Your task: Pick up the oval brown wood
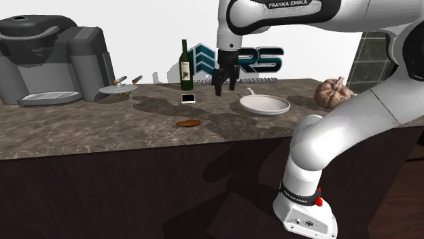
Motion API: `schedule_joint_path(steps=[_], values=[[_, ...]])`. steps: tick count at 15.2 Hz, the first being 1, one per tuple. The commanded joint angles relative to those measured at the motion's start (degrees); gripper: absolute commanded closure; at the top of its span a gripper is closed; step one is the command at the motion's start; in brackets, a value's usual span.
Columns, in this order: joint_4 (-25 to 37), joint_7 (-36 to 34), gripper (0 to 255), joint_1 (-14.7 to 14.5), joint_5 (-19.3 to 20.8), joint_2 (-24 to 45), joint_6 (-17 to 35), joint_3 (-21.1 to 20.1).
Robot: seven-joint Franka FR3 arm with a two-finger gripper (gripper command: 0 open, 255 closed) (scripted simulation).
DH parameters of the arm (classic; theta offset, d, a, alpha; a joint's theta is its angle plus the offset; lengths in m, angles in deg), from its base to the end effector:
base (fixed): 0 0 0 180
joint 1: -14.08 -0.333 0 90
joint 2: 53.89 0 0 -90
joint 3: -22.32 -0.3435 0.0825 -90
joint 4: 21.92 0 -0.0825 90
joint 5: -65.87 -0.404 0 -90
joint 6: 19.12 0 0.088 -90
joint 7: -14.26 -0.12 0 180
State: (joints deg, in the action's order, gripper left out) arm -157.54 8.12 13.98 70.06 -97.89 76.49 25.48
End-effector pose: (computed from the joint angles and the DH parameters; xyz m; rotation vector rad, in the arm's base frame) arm 0.3223 -0.0304 0.5944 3.0996 -0.2201 0.1089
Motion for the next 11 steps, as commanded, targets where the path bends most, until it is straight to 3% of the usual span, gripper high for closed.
schedule_joint_path(steps=[1,11], values=[[0.0,0.0,0,0.0,0.0,0.0,0.0,0.0],[8.1,9.5,0,-7.5,-3.1,20.7,7.0,-1.6]])
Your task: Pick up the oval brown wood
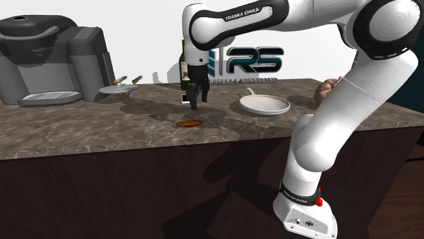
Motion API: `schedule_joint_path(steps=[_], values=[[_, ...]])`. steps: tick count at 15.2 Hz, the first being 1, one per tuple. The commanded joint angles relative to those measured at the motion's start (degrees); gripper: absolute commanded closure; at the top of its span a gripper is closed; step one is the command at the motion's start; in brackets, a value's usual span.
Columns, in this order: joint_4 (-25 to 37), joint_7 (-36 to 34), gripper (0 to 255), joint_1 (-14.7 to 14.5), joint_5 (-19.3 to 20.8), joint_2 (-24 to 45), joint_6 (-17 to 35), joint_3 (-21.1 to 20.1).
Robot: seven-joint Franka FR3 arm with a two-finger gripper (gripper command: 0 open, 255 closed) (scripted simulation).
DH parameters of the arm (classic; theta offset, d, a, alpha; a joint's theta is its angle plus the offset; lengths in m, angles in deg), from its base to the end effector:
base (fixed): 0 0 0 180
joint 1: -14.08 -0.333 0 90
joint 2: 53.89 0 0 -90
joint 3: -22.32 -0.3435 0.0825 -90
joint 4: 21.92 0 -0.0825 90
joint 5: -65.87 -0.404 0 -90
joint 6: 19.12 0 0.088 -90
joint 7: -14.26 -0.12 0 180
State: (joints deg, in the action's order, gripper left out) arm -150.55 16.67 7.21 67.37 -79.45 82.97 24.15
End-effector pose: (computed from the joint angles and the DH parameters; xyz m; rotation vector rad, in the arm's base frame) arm 0.4231 0.0331 0.5459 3.1217 0.2173 -0.0265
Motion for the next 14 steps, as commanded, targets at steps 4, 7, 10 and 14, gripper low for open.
schedule_joint_path(steps=[4,7,10,14], values=[[4.5,4.0,0,-2.9,-1.3,8.6,1.8,-1.3],[2.4,4.0,0,-2.8,-1.3,8.9,4.2,-1.3],[0.5,4.0,0,-2.8,-1.3,9.4,6.5,-1.3],[-0.5,4.0,255,-2.8,-1.3,9.6,7.8,-1.3]])
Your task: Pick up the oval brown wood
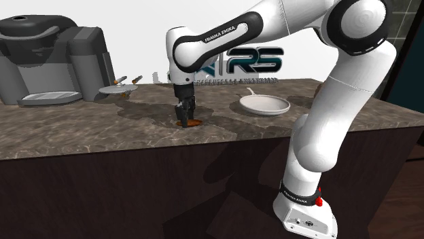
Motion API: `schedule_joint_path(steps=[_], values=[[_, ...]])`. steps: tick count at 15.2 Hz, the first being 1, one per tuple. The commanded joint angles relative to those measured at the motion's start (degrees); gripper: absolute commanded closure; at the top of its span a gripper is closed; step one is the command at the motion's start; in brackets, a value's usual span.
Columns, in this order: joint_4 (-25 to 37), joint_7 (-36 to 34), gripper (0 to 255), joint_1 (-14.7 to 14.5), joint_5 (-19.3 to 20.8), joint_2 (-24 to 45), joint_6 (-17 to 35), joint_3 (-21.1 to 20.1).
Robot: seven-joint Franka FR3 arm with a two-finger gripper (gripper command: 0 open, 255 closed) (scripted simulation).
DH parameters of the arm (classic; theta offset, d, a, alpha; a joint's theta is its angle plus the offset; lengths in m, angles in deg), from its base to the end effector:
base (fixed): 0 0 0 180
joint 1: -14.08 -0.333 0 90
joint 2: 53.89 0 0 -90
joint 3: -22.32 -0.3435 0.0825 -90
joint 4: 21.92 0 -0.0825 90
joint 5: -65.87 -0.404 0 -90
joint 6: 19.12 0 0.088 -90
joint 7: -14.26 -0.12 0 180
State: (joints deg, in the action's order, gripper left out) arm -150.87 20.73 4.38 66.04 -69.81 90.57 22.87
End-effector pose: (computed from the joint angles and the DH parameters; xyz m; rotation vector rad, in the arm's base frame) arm 0.4641 0.0743 0.4789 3.1093 0.4289 -0.0915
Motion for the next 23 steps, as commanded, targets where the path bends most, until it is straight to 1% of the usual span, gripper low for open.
schedule_joint_path(steps=[1,9,23], values=[[-0.1,0.0,255,0.0,0.0,0.1,0.1,0.0],[-0.1,0.0,255,0.0,0.0,0.0,0.1,0.0],[9.5,0.0,255,0.0,0.0,-1.3,-10.7,0.0]])
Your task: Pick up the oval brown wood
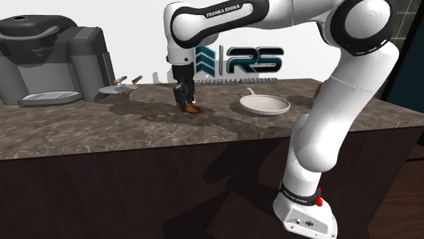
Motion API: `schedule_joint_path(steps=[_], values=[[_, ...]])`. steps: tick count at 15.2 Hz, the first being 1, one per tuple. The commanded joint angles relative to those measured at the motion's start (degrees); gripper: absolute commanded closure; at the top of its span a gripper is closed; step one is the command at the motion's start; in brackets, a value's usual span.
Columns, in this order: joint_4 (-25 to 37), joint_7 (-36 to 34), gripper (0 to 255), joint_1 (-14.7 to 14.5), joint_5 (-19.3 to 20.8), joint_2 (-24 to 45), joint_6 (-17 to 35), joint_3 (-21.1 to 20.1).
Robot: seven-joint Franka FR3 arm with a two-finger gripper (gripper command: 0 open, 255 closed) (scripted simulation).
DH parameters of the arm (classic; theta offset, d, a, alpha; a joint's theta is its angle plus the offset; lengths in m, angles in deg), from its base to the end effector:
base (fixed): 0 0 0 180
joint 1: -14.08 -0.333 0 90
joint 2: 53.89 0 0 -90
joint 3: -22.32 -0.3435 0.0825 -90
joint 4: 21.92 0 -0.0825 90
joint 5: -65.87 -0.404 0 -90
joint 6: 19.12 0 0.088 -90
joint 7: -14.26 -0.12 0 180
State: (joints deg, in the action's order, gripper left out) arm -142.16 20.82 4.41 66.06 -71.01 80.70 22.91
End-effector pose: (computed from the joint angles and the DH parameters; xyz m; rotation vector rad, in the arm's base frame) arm 0.4651 0.0735 0.5493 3.1093 0.4289 -0.0904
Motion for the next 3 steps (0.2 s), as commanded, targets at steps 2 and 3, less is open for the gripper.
schedule_joint_path(steps=[2,3], values=[[1.6,-0.1,255,0.0,0.0,-0.1,-1.8,-0.1],[1.6,-0.1,255,0.0,0.0,-0.1,-1.8,-0.1]])
